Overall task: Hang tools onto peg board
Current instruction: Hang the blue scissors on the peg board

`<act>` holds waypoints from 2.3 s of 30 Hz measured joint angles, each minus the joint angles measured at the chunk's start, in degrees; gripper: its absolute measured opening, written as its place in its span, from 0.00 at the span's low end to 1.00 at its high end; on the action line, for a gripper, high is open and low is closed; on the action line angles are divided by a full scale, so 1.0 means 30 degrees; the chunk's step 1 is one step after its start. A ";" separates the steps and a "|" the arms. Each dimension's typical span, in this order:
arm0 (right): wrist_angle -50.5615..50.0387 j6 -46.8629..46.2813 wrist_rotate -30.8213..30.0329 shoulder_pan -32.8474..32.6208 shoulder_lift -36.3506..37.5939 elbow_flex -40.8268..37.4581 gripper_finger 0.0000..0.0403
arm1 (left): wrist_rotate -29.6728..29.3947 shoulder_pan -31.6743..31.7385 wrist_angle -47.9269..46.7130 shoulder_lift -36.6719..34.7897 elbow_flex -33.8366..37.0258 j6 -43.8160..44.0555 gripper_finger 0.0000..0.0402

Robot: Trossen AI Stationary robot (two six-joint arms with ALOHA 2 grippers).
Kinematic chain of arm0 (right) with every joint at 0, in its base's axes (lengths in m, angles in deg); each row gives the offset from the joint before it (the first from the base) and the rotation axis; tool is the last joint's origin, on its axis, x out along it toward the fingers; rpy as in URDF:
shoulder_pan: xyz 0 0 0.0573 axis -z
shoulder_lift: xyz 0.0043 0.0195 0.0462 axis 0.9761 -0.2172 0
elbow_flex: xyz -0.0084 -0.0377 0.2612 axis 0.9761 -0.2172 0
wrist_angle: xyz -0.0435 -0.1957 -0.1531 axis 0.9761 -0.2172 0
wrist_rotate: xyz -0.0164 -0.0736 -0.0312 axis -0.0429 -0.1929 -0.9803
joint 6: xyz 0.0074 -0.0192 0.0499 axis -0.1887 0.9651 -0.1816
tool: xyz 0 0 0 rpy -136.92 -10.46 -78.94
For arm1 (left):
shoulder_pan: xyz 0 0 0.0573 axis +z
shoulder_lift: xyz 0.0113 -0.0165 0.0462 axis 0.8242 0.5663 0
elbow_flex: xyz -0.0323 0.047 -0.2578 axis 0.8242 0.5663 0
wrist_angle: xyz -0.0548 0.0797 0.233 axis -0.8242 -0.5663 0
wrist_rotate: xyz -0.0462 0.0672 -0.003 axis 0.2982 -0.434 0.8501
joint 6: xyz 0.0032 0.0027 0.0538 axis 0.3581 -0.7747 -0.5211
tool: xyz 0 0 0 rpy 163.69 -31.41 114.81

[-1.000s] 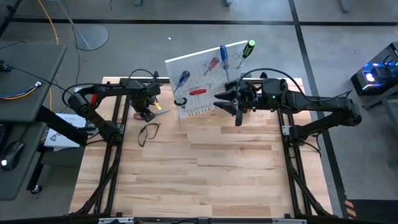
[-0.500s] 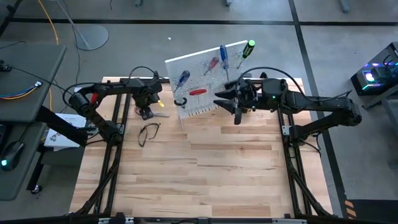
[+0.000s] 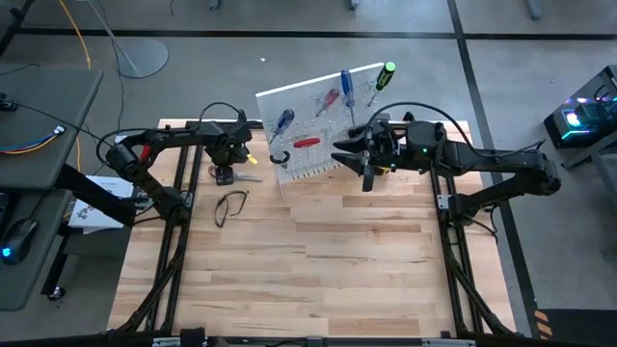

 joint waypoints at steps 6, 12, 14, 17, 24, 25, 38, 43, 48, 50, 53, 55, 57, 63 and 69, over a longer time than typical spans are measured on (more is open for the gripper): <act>0.0001 -0.0220 0.0000 -0.0001 0.0000 0.0000 0.35 | -0.0859 0.0036 0.0288 -0.0054 0.0554 -0.1927 0.44; -0.0003 -0.0556 0.0003 0.0000 0.0000 0.0000 0.35 | -0.2191 0.0048 -0.0219 0.0001 0.0616 -0.2255 0.44; 0.0000 -0.0560 0.0000 0.0000 0.0000 0.0000 0.35 | -0.2920 0.0051 -0.0717 0.0047 0.0670 -0.2039 0.44; -0.0007 -0.0533 0.0007 -0.0007 0.0000 0.0000 0.35 | -0.4183 -0.0297 -0.1459 0.0076 0.0397 -0.0085 0.44; -0.0152 -0.0143 0.0001 0.0102 -0.0004 0.0000 0.35 | -0.2115 -0.1379 -0.2424 0.0069 -0.1092 0.1803 0.49; -0.0146 -0.0069 0.0000 0.0102 0.0000 0.0000 0.35 | -0.2149 -0.1569 -0.2421 0.0069 -0.1270 0.1797 0.50; -0.0621 -0.0057 0.0000 0.0102 -0.0007 0.0000 0.35 | -0.2758 -0.1399 -0.4012 0.0033 -0.1435 -0.1385 0.63; -0.1011 -0.0234 -0.0002 0.0102 -0.0007 0.0000 0.35 | -0.3194 -0.1406 -0.3981 0.0033 0.0135 -0.2976 0.63; -0.1428 -0.0526 0.0000 0.0102 -0.0007 0.0002 0.35 | -0.6043 -0.1399 -0.2456 0.0033 0.1798 -0.3416 0.63; -0.1443 -0.0529 -0.0003 0.0102 -0.0007 0.0005 0.35 | -0.6521 -0.1410 -0.1971 0.0033 0.1983 -0.3307 0.63; -0.1435 -0.0556 0.0000 0.0100 -0.0007 0.0006 0.35 | -0.6706 -0.1625 -0.1703 0.0033 0.1956 -0.3087 0.63; -0.1441 -0.0561 0.0000 0.0102 -0.0007 0.0007 0.35 | -0.7234 -0.1821 -0.1721 0.0033 0.1793 -0.3049 0.63; -0.1435 -0.0554 0.0000 0.0095 -0.0007 0.0007 0.35 | -0.7817 -0.2062 -0.1752 0.0033 0.1571 -0.3047 0.63; -0.1435 -0.0539 0.0000 0.0099 -0.0007 0.0007 0.35 | -0.8443 -0.2580 -0.2157 0.0033 0.0686 -0.3099 0.63; -0.1435 -0.0612 0.0000 0.0095 -0.0007 0.0004 0.35 | -0.7529 -0.2579 -0.0816 0.0025 0.0951 -0.4076 0.60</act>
